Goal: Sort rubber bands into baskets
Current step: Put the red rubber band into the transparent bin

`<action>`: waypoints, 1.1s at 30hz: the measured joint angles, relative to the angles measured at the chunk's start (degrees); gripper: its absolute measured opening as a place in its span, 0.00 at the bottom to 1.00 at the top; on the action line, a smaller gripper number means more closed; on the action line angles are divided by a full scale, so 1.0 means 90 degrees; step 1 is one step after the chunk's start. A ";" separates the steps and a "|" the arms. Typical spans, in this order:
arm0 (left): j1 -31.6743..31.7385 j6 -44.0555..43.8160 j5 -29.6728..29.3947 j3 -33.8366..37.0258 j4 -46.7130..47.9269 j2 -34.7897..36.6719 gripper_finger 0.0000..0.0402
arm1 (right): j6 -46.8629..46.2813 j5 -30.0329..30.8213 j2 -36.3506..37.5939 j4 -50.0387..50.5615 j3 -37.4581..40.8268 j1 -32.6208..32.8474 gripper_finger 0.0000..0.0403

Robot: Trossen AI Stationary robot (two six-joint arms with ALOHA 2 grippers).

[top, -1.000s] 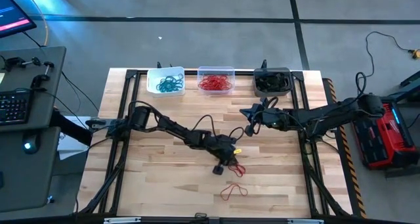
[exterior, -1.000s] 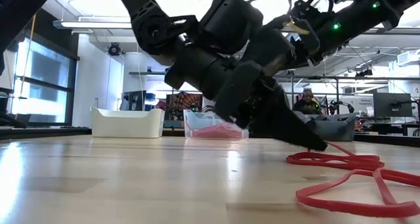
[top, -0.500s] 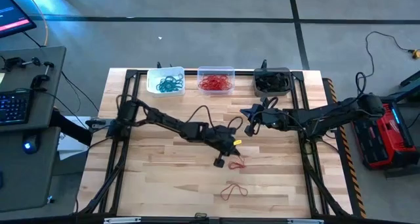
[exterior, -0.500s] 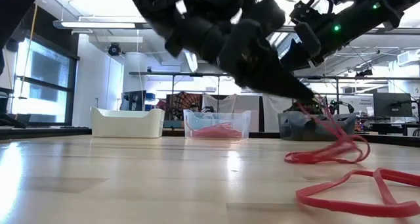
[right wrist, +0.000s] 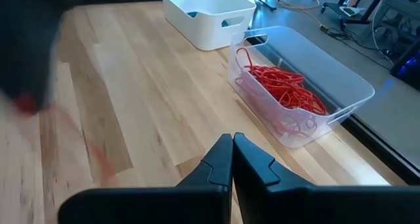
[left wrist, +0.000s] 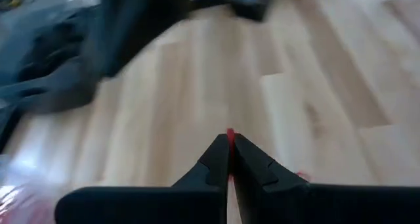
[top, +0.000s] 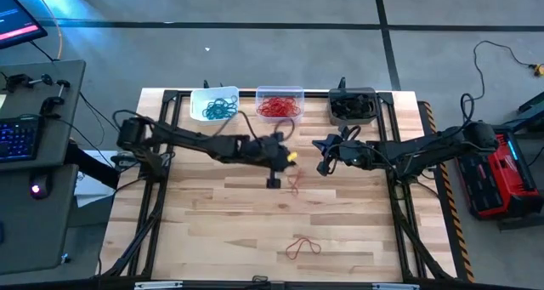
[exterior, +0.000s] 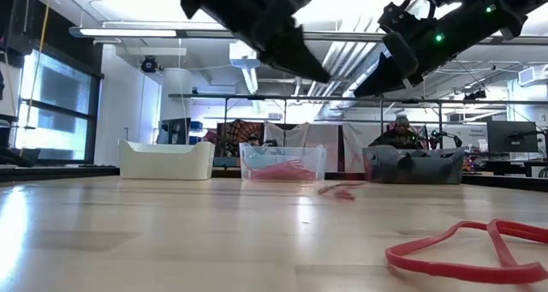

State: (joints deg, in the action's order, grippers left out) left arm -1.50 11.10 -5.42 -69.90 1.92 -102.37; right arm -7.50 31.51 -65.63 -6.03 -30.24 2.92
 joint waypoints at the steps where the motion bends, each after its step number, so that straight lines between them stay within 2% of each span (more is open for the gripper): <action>1: 0.0082 -0.0031 -0.0052 0.0053 0.0070 0.0114 0.00 | -0.0005 0.0002 0.0000 -0.0012 0.0000 0.0000 0.00; 8: 0.0648 0.0000 -0.0473 0.0197 0.0457 0.0518 0.00 | -0.0046 0.0051 0.0000 -0.0020 0.0000 0.0000 0.00; 25: 0.2525 -0.0001 -0.0464 0.0196 0.0350 0.0476 0.00 | -0.0161 0.0052 0.0000 0.0049 0.0000 0.0000 0.00; 33: 0.3395 -0.0054 0.0070 0.0189 -0.0136 0.0476 0.00 | -0.0161 0.0052 0.0000 0.0053 0.0000 0.0000 0.00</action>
State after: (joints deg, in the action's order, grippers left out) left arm 29.05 10.61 -4.79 -68.20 0.70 -98.08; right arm -8.95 31.97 -65.63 -5.55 -30.24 2.92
